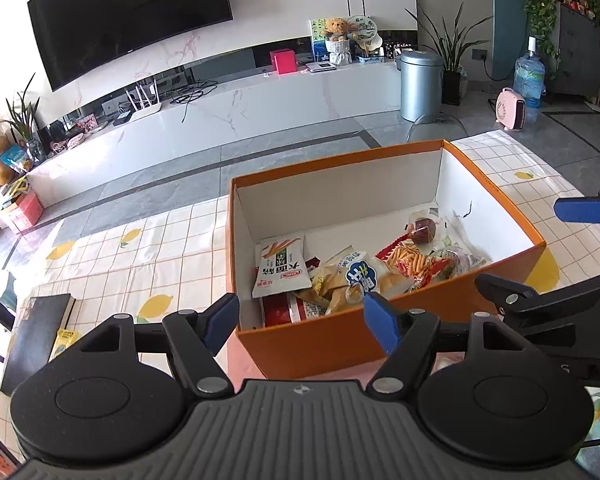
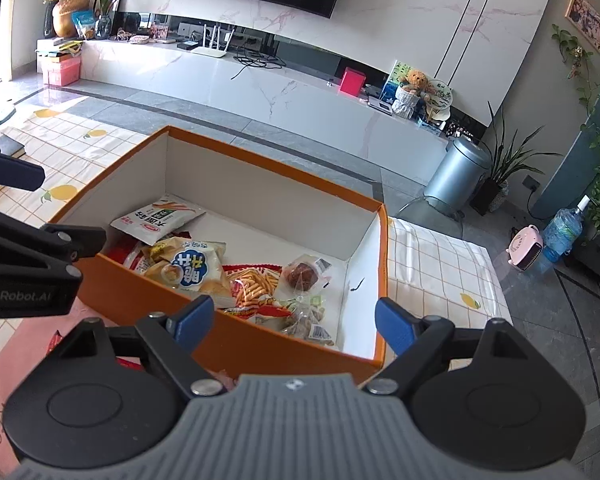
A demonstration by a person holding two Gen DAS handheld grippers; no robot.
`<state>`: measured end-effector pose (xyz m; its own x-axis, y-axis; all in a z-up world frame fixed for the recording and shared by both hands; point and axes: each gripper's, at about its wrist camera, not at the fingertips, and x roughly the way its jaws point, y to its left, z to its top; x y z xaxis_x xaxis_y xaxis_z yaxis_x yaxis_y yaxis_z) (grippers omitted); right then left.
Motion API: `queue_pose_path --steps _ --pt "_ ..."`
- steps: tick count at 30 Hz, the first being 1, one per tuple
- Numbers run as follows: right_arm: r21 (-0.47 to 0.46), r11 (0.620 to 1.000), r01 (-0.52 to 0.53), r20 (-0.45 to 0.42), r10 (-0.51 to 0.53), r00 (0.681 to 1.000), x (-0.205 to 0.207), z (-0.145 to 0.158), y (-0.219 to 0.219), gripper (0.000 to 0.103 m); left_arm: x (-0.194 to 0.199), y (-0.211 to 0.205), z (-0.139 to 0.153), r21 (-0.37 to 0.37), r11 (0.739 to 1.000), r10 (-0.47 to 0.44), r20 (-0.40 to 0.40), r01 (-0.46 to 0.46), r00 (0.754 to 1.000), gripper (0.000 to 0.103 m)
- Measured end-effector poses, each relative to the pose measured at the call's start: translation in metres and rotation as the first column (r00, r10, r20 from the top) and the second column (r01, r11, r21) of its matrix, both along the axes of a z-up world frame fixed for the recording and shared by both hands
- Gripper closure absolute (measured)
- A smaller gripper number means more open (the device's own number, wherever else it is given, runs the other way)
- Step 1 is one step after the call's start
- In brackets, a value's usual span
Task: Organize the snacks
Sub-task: 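Withdraw both tools from the box back toward the remaining snacks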
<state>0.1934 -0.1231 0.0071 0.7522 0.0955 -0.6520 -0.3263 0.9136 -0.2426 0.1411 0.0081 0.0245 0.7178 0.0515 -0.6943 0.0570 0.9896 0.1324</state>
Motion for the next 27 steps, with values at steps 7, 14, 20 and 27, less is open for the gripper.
queue_pose_path --steps 7,14,20,27 --pt "0.105 0.993 0.053 -0.03 -0.05 0.998 -0.05 -0.011 -0.012 0.014 -0.044 0.009 -0.005 -0.103 0.995 -0.003 -0.009 0.002 1.0 0.019" --pt "0.151 0.981 0.121 -0.068 -0.112 0.991 -0.087 -0.037 -0.022 0.014 -0.076 0.01 -0.026 -0.141 0.99 -0.013 -0.038 0.007 0.999 0.019" --pt "0.18 0.969 0.171 -0.1 -0.155 0.983 -0.109 -0.056 -0.034 0.013 -0.098 0.006 -0.043 -0.16 0.987 -0.038 -0.051 0.03 0.998 0.019" --pt "0.217 0.958 0.187 -0.106 -0.167 0.98 -0.126 -0.07 -0.052 0.014 -0.11 0.007 -0.057 -0.207 0.976 -0.081 -0.067 0.066 0.994 0.019"
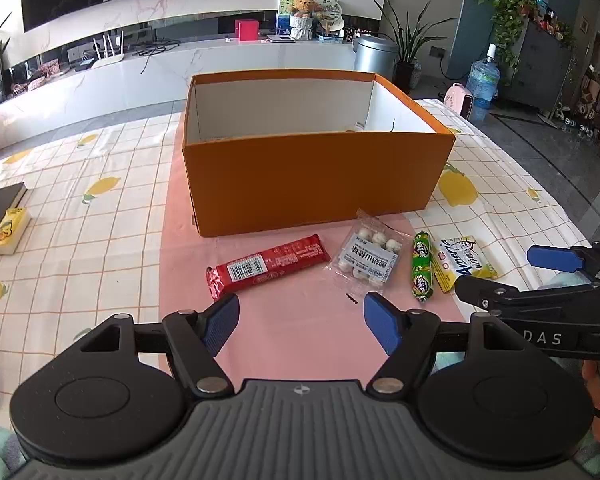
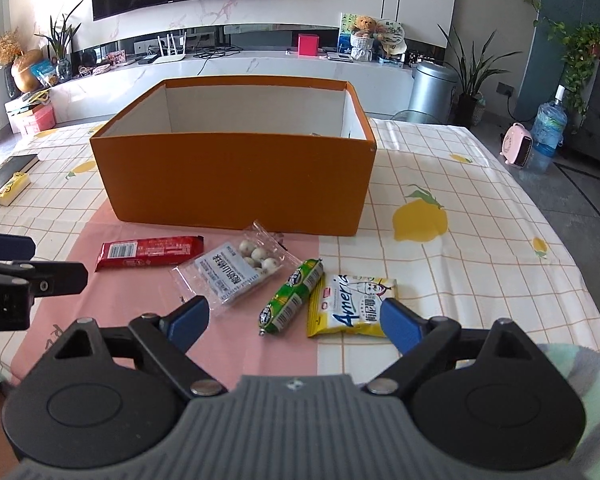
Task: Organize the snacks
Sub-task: 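Withdraw both tools from the box back toward the remaining snacks, then grasp the green sausage stick with the left tool while the right tool grasps the yellow Ameria bag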
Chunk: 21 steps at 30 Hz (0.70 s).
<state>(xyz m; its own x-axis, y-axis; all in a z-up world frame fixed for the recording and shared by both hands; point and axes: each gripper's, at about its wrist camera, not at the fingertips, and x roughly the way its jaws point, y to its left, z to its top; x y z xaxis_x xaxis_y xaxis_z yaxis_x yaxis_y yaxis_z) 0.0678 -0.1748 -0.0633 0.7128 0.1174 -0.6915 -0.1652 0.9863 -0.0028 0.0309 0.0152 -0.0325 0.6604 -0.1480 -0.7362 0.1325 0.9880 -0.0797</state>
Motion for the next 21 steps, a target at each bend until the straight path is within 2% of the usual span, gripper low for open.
queue_pose_path --steps 4,8,11,18,20,21 --pt "0.034 0.999 0.01 -0.013 -0.01 1.0 -0.001 -0.005 -0.005 0.014 0.001 0.003 -0.008 -0.03 1.0 0.007 -0.027 -0.008 1.0 0.019" --pt "0.015 1.0 0.023 -0.023 -0.022 0.999 0.002 -0.007 -0.005 0.015 0.003 0.004 -0.011 -0.047 0.999 0.007 -0.031 -0.009 0.999 0.019" --pt "0.008 0.998 0.058 -0.043 -0.058 0.997 0.008 -0.01 -0.009 0.023 0.005 0.002 -0.012 -0.072 0.997 -0.01 -0.032 0.008 0.999 0.019" --pt "0.025 0.995 0.099 -0.144 -0.095 0.985 0.031 -0.013 -0.023 0.036 0.016 -0.016 -0.014 -0.102 0.992 -0.08 -0.03 0.076 0.996 0.024" --pt "0.054 0.994 0.097 -0.193 -0.085 0.978 0.04 -0.011 -0.031 0.036 0.021 -0.023 -0.015 -0.123 0.987 -0.105 -0.042 0.099 0.994 0.025" --pt "0.039 0.995 0.088 -0.206 -0.079 0.975 0.044 -0.008 -0.033 0.036 0.024 -0.027 -0.016 -0.132 0.985 -0.116 -0.049 0.109 0.992 0.028"
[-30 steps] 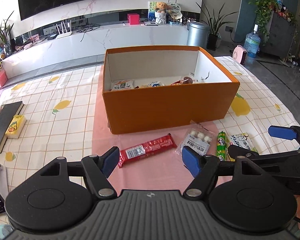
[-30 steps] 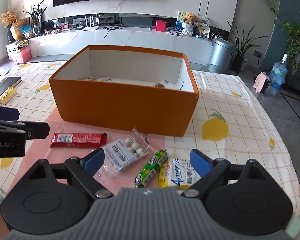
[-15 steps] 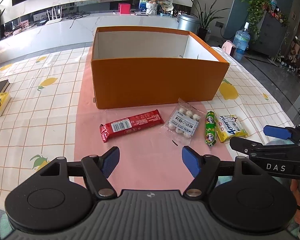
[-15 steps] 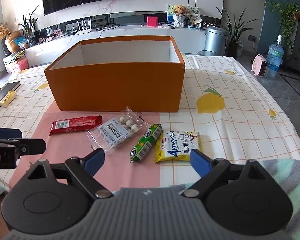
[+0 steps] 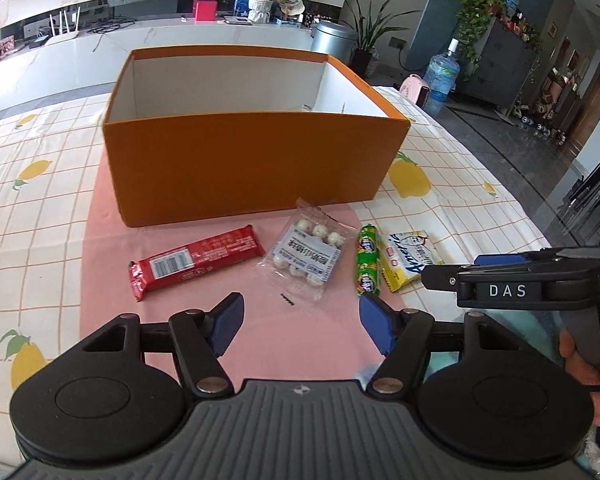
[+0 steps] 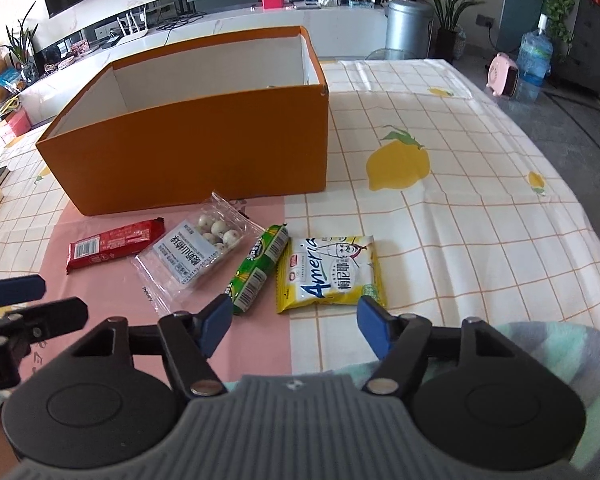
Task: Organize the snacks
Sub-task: 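Grasp the green sausage stick with the left tool while the right tool grasps the yellow Ameria bag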
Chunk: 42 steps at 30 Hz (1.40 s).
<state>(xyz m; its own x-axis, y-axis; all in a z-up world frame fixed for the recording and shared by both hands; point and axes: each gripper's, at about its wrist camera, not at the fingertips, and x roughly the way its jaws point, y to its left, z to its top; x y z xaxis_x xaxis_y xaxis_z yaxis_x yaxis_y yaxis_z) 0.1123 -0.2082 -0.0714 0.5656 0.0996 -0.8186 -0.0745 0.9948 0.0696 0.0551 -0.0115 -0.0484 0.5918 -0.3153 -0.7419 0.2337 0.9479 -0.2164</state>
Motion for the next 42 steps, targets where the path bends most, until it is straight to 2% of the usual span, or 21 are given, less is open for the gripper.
queue_pose_path --steps 3,6,9,12,13,15,17,19,23,26,29,31,32,36,42 --pt "-0.051 0.999 -0.015 -0.043 0.013 0.999 0.013 0.004 -0.009 0.035 0.008 -0.016 -0.003 -0.003 0.999 -0.037 -0.012 0.037 0.999 0.033" --pt "-0.046 0.999 -0.004 -0.098 0.0 0.995 0.027 0.003 -0.024 0.033 0.019 -0.03 -0.006 -0.013 0.998 -0.066 -0.019 0.065 0.998 0.035" --pt "-0.009 1.0 -0.023 -0.148 0.022 0.989 0.041 0.003 -0.038 0.028 0.031 -0.042 -0.011 -0.025 0.996 -0.089 -0.032 0.088 0.996 0.038" --pt "-0.053 0.998 -0.032 -0.149 0.024 0.989 0.052 0.003 -0.042 0.027 0.042 -0.057 -0.016 -0.014 0.993 -0.118 -0.04 0.118 0.992 0.045" --pt "-0.018 0.999 -0.032 -0.182 0.028 0.983 0.058 0.0 -0.046 0.027 0.047 -0.061 -0.019 -0.011 0.992 -0.128 -0.045 0.128 0.991 0.048" --pt "0.04 0.999 -0.032 -0.249 0.041 0.968 0.066 -0.008 -0.05 0.032 0.053 -0.07 -0.022 0.01 0.989 -0.148 -0.052 0.148 0.988 0.051" --pt "0.051 0.998 -0.042 -0.297 0.056 0.953 0.071 -0.016 -0.047 0.039 0.059 -0.078 -0.026 0.031 0.986 -0.16 -0.059 0.162 0.985 0.054" --pt "0.032 0.998 -0.051 -0.3 0.058 0.952 0.072 -0.018 -0.043 0.041 0.064 -0.083 -0.032 0.037 0.983 -0.174 -0.076 0.177 0.982 0.06" --pt "0.051 0.999 -0.019 -0.31 0.034 0.95 0.08 -0.021 -0.044 0.04 0.072 -0.089 -0.045 0.047 0.982 -0.176 -0.108 0.182 0.978 0.062" --pt "0.044 0.999 0.016 -0.291 -0.003 0.957 0.087 -0.023 -0.045 0.035 0.076 -0.089 -0.05 0.065 0.983 -0.162 -0.115 0.17 0.98 0.063" --pt "0.057 0.998 0.014 -0.312 0.005 0.95 0.095 -0.029 -0.041 0.034 0.08 -0.089 -0.054 0.07 0.984 -0.156 -0.131 0.166 0.979 0.066" --pt "0.053 0.999 0.007 -0.313 0.01 0.95 0.099 -0.031 -0.037 0.03 0.081 -0.091 -0.056 0.082 0.981 -0.162 -0.131 0.173 0.978 0.066" --pt "0.051 0.999 0.005 -0.309 0.011 0.951 0.101 -0.031 -0.035 0.027 0.08 -0.092 -0.057 0.09 0.981 -0.161 -0.128 0.173 0.979 0.068" --pt "0.044 0.999 0.009 -0.321 0.005 0.947 0.105 -0.037 -0.032 0.026 0.079 -0.087 -0.055 0.089 0.983 -0.148 -0.135 0.161 0.98 0.077" --pt "0.032 0.999 -0.007 -0.347 0.018 0.938 0.109 -0.044 -0.027 0.026 0.072 -0.074 -0.051 0.121 0.985 -0.102 -0.166 0.123 0.981 0.078"
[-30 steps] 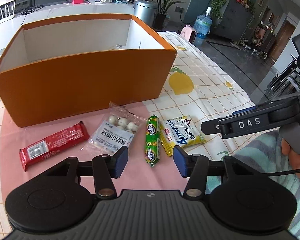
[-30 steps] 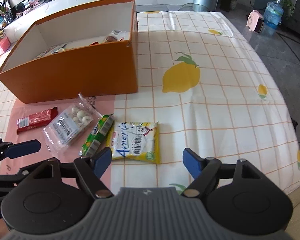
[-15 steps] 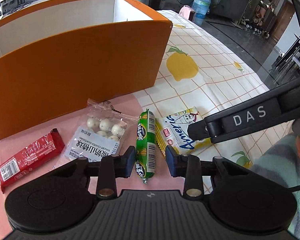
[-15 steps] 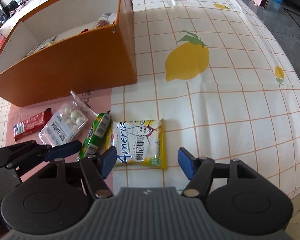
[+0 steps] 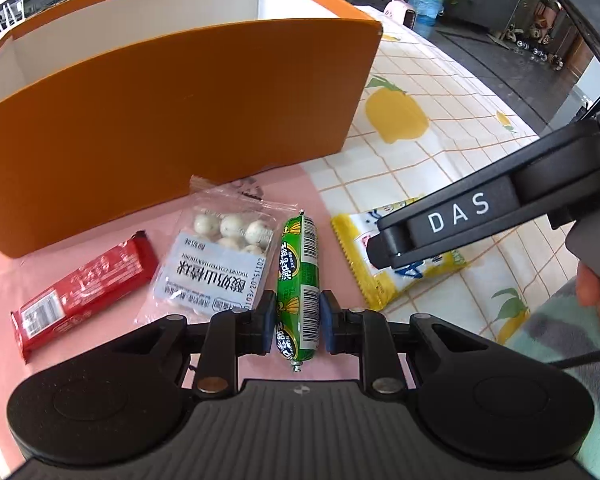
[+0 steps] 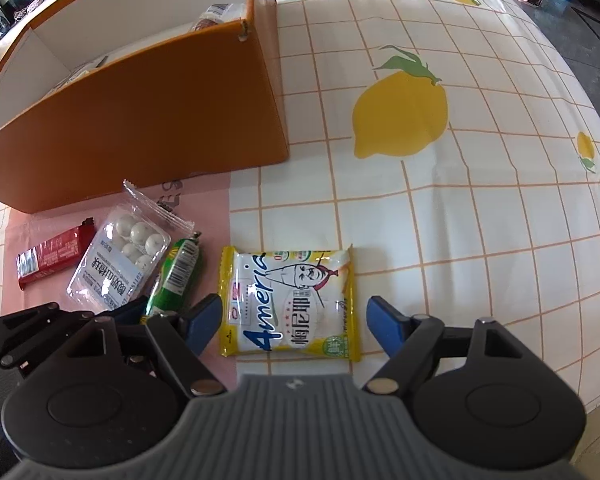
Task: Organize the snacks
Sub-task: 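Grasp the green sausage stick with the left tool while the right tool grasps the yellow Ameria bag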
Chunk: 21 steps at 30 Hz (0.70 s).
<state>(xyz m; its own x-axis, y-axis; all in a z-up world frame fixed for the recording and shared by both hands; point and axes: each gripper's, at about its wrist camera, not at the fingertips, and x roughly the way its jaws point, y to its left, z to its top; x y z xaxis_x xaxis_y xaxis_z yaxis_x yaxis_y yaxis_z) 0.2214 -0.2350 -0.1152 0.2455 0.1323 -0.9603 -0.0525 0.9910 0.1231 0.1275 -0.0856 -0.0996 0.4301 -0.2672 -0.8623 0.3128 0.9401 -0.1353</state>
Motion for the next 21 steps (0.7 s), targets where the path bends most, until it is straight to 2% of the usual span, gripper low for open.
queue_pose_path --steps 3,7,13,17,21 --pt "-0.009 1.0 -0.01 -0.012 0.01 1.0 0.002 -0.003 0.004 0.026 0.0 0.003 0.0 0.002 1.0 0.006 -0.005 -0.006 1.0 0.077" --pt "-0.033 0.999 -0.026 -0.038 0.025 0.999 0.007 -0.012 0.011 0.026 0.001 -0.003 0.001 0.046 0.999 -0.017 0.02 0.016 1.0 0.072" --pt "-0.079 0.996 -0.052 -0.03 0.049 0.998 0.01 -0.019 0.026 0.023 0.005 -0.012 -0.002 0.07 0.997 -0.032 0.041 0.029 0.999 0.067" --pt "-0.103 0.992 -0.076 -0.031 0.073 0.997 0.009 -0.018 0.036 0.018 0.005 -0.015 -0.003 0.086 0.996 -0.039 0.056 0.034 0.998 0.067" --pt "-0.109 0.991 -0.079 -0.028 0.077 0.997 0.007 -0.017 0.041 0.019 0.003 -0.016 -0.003 0.095 0.995 -0.047 0.065 0.041 0.997 0.069"
